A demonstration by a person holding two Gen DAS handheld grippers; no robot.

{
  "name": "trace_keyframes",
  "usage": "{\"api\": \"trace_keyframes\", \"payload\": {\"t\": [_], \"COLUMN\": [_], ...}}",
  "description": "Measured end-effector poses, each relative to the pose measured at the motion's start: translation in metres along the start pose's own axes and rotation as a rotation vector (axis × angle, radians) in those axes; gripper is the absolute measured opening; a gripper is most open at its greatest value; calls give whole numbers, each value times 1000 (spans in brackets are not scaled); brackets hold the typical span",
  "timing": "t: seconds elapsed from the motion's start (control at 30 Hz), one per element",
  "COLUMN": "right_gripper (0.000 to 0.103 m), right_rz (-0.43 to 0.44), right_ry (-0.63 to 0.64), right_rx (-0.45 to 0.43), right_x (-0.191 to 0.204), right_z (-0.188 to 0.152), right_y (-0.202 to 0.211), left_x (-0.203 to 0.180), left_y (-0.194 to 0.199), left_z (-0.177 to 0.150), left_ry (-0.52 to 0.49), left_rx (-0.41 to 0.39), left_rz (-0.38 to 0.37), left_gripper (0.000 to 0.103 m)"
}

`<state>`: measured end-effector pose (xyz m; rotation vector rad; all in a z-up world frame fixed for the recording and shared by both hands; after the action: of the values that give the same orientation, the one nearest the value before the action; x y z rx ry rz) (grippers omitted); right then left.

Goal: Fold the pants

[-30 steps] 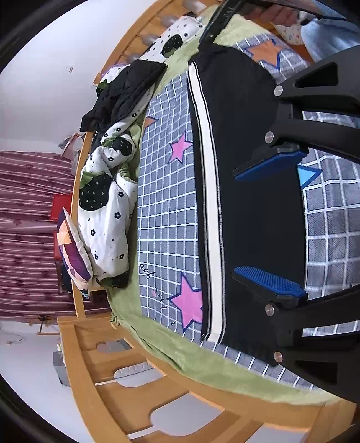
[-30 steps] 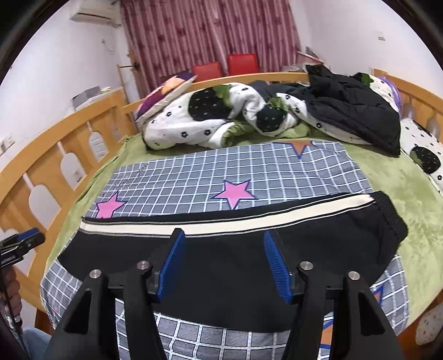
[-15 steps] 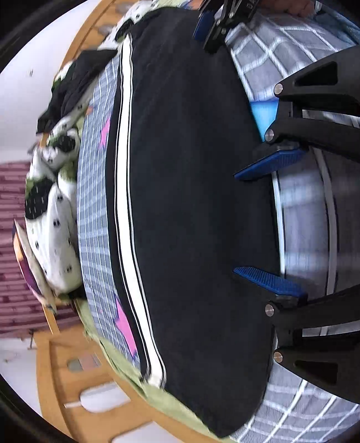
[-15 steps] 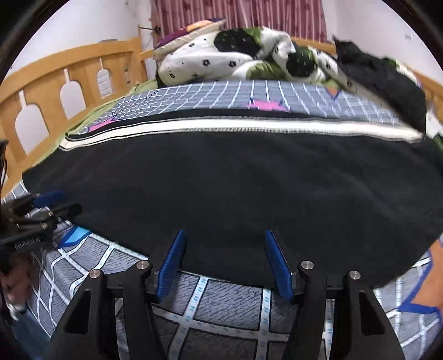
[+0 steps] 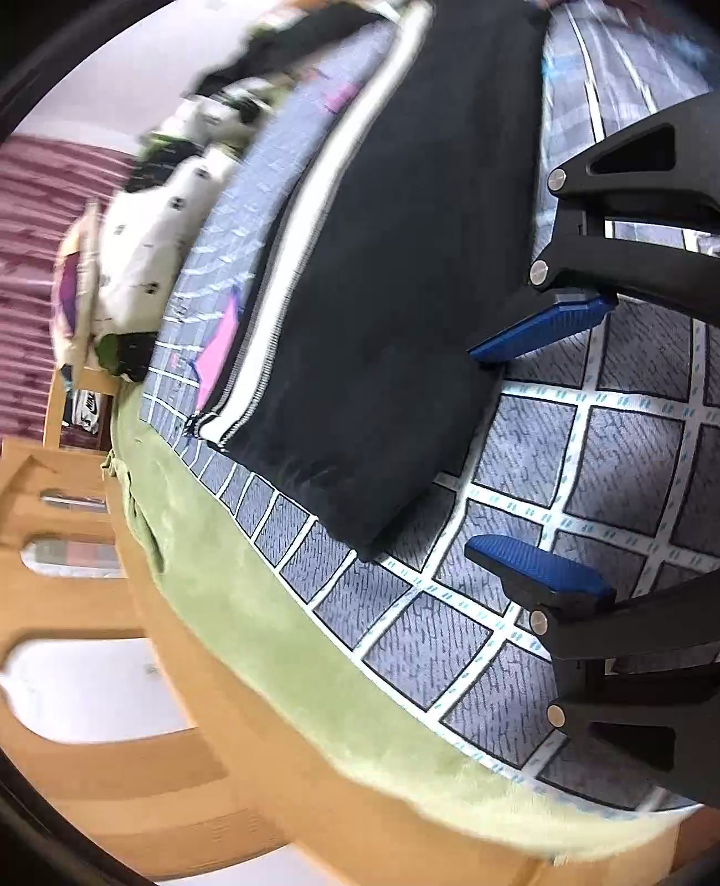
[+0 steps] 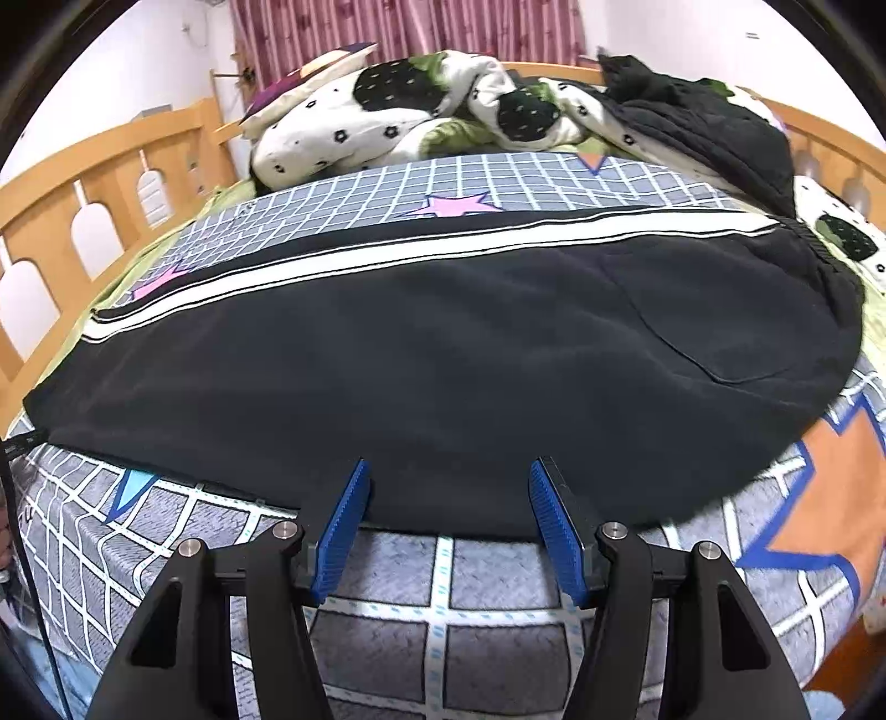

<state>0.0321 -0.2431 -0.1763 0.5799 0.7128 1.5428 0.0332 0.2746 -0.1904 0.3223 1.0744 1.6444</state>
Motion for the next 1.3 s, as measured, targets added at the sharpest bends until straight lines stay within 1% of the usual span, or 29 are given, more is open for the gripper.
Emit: {"api": "trace_keyframes", "payload": {"t": [0.1,0.2,0.23,0.3,0.33,0.37,0.4,0.43,0.47,0.53,0.57,0.63,0.7,0.83,0.93,1.0,1.07,1.13,1.2,1.27,1.3], "right_gripper": [59,59,59,59,59,59,59,59,59,59,59,59,59,59,59,59,59,59,59,59,59], "right_rz": [-23,-28,-26,-28,-29,-32,-36,-42,-42,-40,-39,-36,-39,-38,-35,-32,-35,-18,-12,-35,-56], "right_ry": [-13,-28,-30,-32,-31,-27,-24,-23,-25,-37,-41,-43,-33,-18,-20,-15,-19,-41,-53,-53,-65], "right_rx": [0,16,16,7,2,-2,-4,-6,-9,-18,-23,-34,-38,-85,-104,-119,-140,-168,-181,-187,-183], "right_x": [3,5,5,6,6,6,6,6,6,3,2,0,-1,-6,-14,-20,-28,-40,-49,-60,-68], "right_z": [1,4,6,10,12,12,14,15,16,18,18,19,22,29,31,32,31,27,22,16,11], "right_y": [1,0,1,2,3,4,4,4,5,6,8,10,11,18,18,19,22,27,29,30,30], "left_x": [7,19,20,19,18,20,22,24,27,31,31,24,12,-23,-64,-97,-137,-186,-239,-286,-304], "left_y": [-10,-23,-27,-32,-36,-40,-44,-47,-49,-47,-46,-40,-29,9,33,46,58,66,70,68,65], "left_z": [10,18,18,21,24,25,27,31,32,34,36,39,43,53,61,65,64,56,41,18,8], "left_ry": [87,252,276,304,321,344,355,365,379,398,396,362,310,218,116,39,-50,-147,-242,-313,-333], "left_rx": [34,39,41,30,26,22,20,25,29,33,33,23,-9,-134,-212,-246,-275,-290,-291,-278,-270], "left_rz": [-60,-141,-145,-144,-136,-115,-101,-102,-120,-148,-149,-120,-79,-50,-17,-16,-20,-32,-49,-75,-87], "left_gripper": [63,61,61,57,49,37,32,25,19,14,13,11,11,10,10,10,10,10,9,9,9]}}
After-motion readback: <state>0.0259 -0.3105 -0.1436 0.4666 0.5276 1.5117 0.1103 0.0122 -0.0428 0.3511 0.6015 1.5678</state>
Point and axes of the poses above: each gripper's, at about its wrist camera, not at the fingertips, and y roughly against the way its jaws point, x to its left, z to its top, the point moved 2 cm from there along -y, roughly the way its jaws point, and after that the axes turned 9 degrees about y, right-handed, at the moved point
